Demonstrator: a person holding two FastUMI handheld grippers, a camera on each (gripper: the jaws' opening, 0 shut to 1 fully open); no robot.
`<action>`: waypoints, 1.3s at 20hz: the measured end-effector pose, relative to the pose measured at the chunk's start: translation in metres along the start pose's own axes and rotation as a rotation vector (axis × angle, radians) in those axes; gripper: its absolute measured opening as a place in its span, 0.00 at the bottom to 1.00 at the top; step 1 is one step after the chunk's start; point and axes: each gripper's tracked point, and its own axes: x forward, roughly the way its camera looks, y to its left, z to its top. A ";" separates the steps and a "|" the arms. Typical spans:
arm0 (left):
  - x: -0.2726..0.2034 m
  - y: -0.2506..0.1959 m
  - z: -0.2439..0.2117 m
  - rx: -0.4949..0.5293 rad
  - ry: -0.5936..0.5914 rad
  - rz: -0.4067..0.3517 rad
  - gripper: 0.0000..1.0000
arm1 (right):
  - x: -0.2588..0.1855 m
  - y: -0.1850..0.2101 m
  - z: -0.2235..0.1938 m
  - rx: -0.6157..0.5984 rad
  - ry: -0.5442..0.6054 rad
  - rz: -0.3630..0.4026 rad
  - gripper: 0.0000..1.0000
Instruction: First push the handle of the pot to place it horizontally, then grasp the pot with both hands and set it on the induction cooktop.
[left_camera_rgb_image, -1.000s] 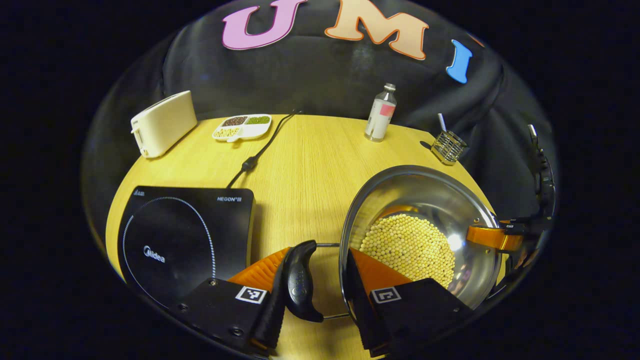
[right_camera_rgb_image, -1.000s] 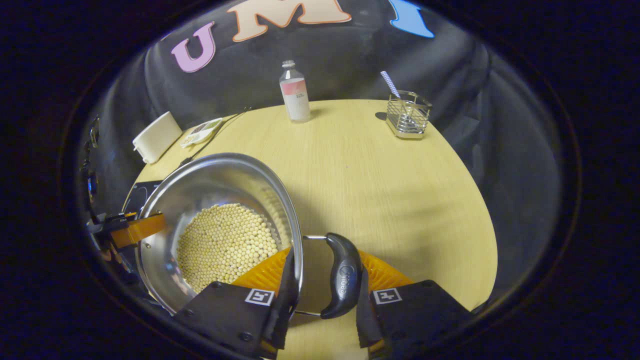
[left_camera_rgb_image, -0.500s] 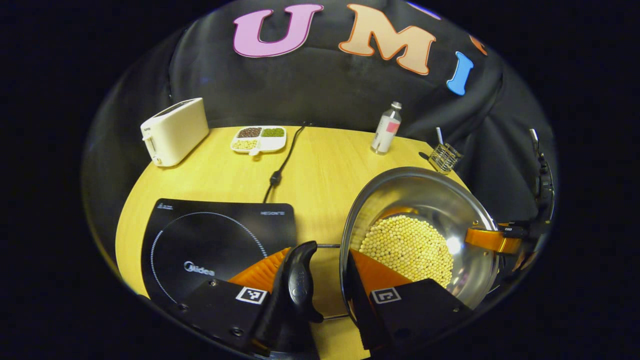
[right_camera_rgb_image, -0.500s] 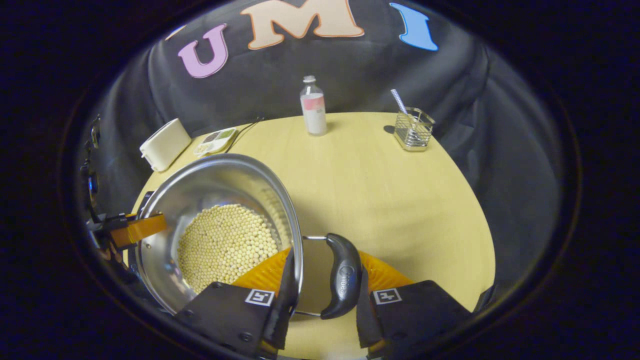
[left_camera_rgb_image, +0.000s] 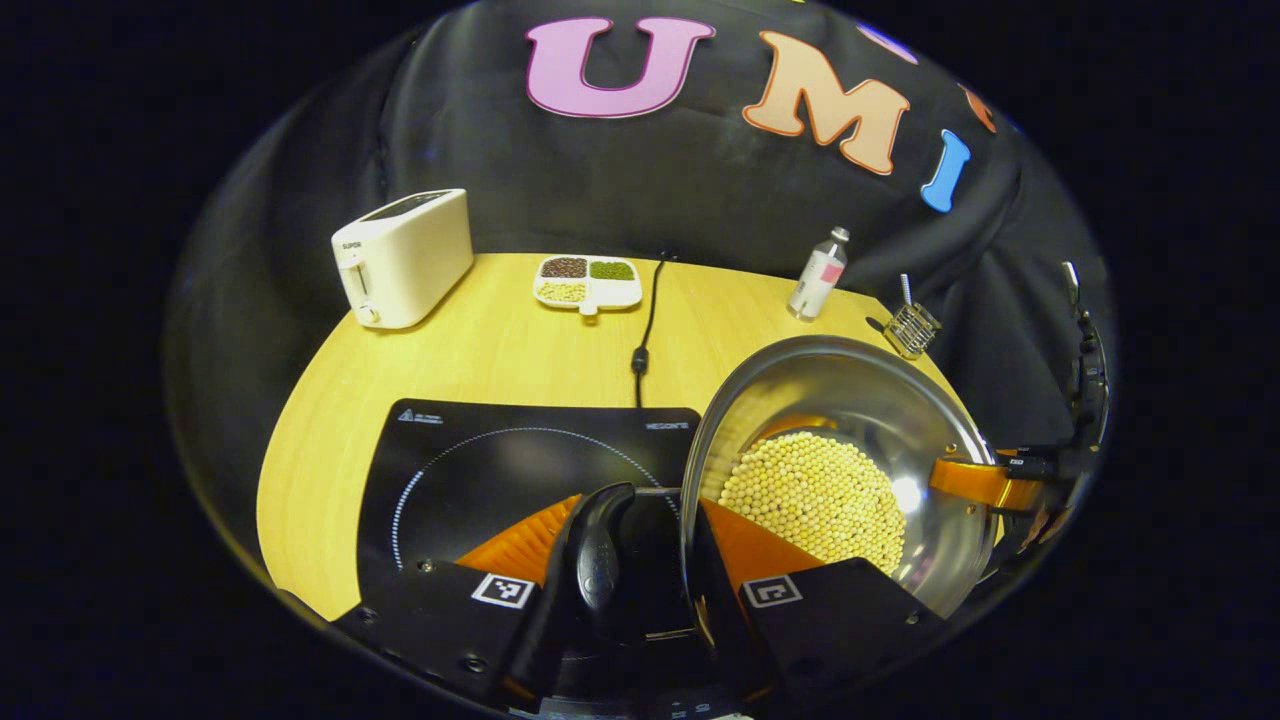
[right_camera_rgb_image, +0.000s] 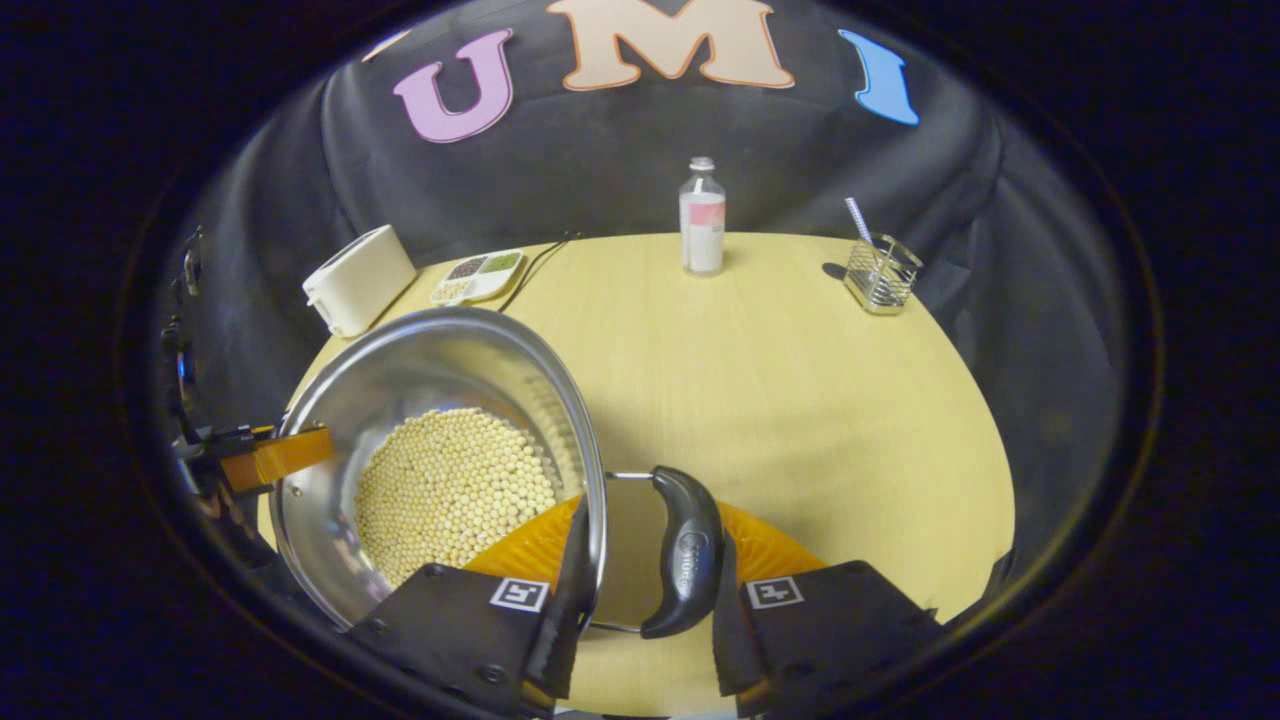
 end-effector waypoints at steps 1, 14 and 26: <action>-0.001 0.008 0.000 -0.003 0.002 0.002 0.61 | 0.001 0.009 0.000 -0.003 0.001 0.001 0.52; -0.022 0.118 -0.005 -0.041 0.033 0.069 0.61 | 0.028 0.126 -0.005 -0.038 0.039 0.046 0.52; -0.022 0.161 0.000 -0.003 0.027 0.057 0.61 | 0.035 0.173 -0.009 -0.003 0.048 0.025 0.51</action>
